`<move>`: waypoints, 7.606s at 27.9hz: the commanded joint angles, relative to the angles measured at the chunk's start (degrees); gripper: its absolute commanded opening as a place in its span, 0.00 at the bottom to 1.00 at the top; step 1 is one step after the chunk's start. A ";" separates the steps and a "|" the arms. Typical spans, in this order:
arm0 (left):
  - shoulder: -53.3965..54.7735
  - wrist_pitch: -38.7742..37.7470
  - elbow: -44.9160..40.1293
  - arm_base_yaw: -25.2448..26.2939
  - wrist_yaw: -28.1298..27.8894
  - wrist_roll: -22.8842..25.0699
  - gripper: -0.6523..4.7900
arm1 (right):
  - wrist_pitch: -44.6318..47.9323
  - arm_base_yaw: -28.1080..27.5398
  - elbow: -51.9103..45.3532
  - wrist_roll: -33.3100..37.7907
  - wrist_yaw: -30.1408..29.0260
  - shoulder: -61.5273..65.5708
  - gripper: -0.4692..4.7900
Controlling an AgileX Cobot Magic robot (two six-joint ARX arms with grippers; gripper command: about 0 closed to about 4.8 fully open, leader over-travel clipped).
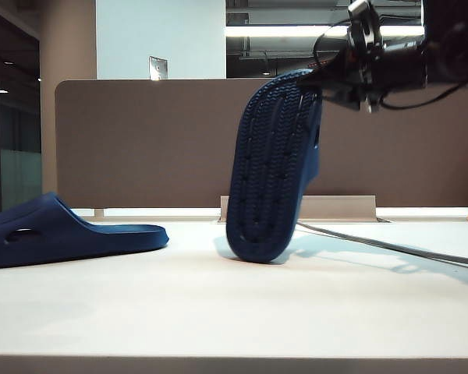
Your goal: Interlock the pair of blue slippers on the table with their fronts facing up.
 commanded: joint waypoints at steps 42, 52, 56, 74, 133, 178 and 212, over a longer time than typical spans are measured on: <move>-0.02 0.20 -0.26 -0.11 0.22 0.00 0.12 | -43.85 17.66 3.74 -57.53 38.42 -14.53 0.09; -0.02 0.20 -0.26 -0.11 0.22 0.00 0.12 | -54.51 19.32 3.63 -53.11 36.46 -14.34 0.09; -0.02 0.20 -0.26 -0.11 0.24 0.00 0.12 | -57.46 19.67 3.39 -52.98 36.57 -14.19 0.09; 0.00 0.20 -0.26 -0.11 0.50 -0.02 0.12 | -47.69 29.38 0.55 -53.13 49.66 -6.10 0.09; -0.02 0.24 -0.26 -0.11 1.14 0.00 0.12 | -53.05 32.48 0.70 -29.00 33.66 -1.68 0.55; 21.53 -14.84 39.91 0.02 11.72 -14.67 0.13 | -40.79 31.39 -17.49 -5.18 54.25 -45.27 0.28; 71.14 -2.64 41.42 28.48 37.24 -15.13 0.57 | -28.57 30.93 -34.77 9.73 51.30 -54.51 0.29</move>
